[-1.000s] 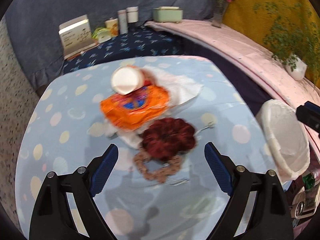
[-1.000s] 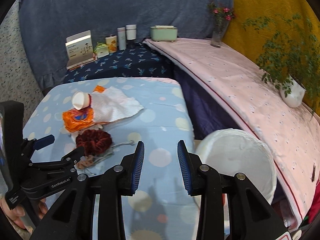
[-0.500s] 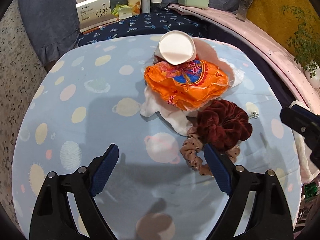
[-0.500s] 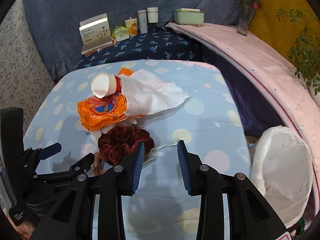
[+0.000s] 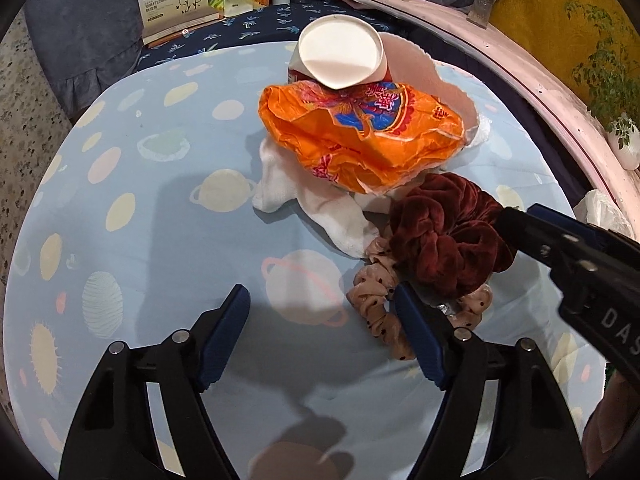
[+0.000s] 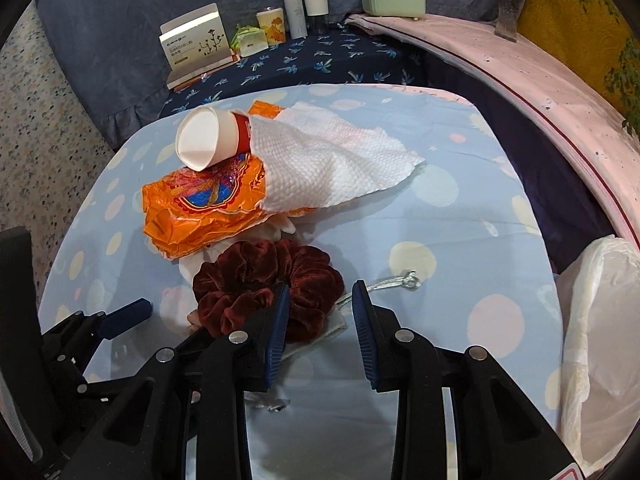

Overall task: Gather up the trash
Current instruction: 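Grasp the beige beaded scrunchie with the left tool while the right tool grasps the dark red scrunchie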

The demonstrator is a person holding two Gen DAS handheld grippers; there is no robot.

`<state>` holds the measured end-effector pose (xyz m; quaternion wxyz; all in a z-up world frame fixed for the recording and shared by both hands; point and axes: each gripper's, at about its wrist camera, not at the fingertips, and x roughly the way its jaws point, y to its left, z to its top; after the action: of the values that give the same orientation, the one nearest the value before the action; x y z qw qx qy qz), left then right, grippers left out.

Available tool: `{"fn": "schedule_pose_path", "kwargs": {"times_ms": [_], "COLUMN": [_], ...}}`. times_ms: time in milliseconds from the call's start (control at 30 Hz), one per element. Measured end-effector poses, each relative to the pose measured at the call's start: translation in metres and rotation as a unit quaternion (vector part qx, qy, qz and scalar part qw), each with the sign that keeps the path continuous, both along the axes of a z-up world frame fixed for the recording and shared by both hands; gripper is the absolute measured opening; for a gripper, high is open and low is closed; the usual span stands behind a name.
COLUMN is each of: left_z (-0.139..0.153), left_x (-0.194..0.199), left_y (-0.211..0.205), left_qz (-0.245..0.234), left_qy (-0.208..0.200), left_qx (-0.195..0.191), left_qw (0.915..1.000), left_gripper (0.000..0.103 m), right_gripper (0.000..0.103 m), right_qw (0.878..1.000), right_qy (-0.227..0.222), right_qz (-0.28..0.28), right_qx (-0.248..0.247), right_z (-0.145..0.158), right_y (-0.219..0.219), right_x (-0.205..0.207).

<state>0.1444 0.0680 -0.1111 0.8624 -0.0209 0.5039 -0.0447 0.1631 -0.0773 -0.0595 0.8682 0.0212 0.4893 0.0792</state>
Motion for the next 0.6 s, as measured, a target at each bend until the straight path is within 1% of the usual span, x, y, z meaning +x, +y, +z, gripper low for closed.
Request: {"fn": "schedule_pose_path", "kwargs": {"times_ms": [67, 133, 200, 300, 367, 400, 433, 500, 600], "left_z": [-0.002, -0.003, -0.004, -0.003, -0.001, 0.0, 0.001, 0.001, 0.002], "left_x": [0.0, 0.0, -0.001, -0.001, -0.002, -0.002, -0.003, -0.004, -0.008], "left_y": [-0.001, -0.002, -0.004, -0.006, -0.008, -0.009, -0.01, -0.012, -0.014], "left_qz": [-0.001, -0.003, -0.004, -0.011, -0.016, -0.018, -0.021, -0.026, -0.029], "left_qy": [0.001, -0.002, -0.005, -0.011, -0.015, -0.015, -0.015, -0.014, -0.015], "left_qx": [0.002, 0.005, 0.009, 0.012, 0.011, 0.01, 0.006, 0.001, -0.001], "left_qw": [1.0, 1.0, 0.9999, 0.9998, 0.9997, 0.9997, 0.9996, 0.9996, 0.9995], "left_gripper": [0.071, 0.071, 0.068, 0.057, 0.043, 0.031, 0.021, 0.012, 0.009], "right_gripper": [0.03, 0.023, 0.02, 0.015, 0.012, 0.011, 0.011, 0.01, 0.01], "right_qw": [1.0, 1.0, 1.0, 1.0, 1.0, 1.0, 1.0, 1.0, 0.999], "right_qy": [0.004, 0.008, 0.012, 0.011, 0.007, 0.007, 0.005, -0.004, -0.019], "right_qz": [0.004, 0.008, 0.012, 0.021, 0.025, 0.027, 0.028, 0.031, 0.032], "right_qx": [0.0, -0.001, 0.001, -0.002, -0.002, -0.001, 0.001, 0.0, -0.004], "right_z": [-0.004, -0.008, -0.013, -0.015, -0.013, -0.012, -0.011, -0.006, 0.005], "right_y": [0.004, 0.006, 0.009, 0.011, 0.012, 0.012, 0.011, 0.012, 0.009], "right_x": [0.003, 0.005, 0.007, 0.007, 0.005, 0.005, 0.004, 0.0, -0.005]}}
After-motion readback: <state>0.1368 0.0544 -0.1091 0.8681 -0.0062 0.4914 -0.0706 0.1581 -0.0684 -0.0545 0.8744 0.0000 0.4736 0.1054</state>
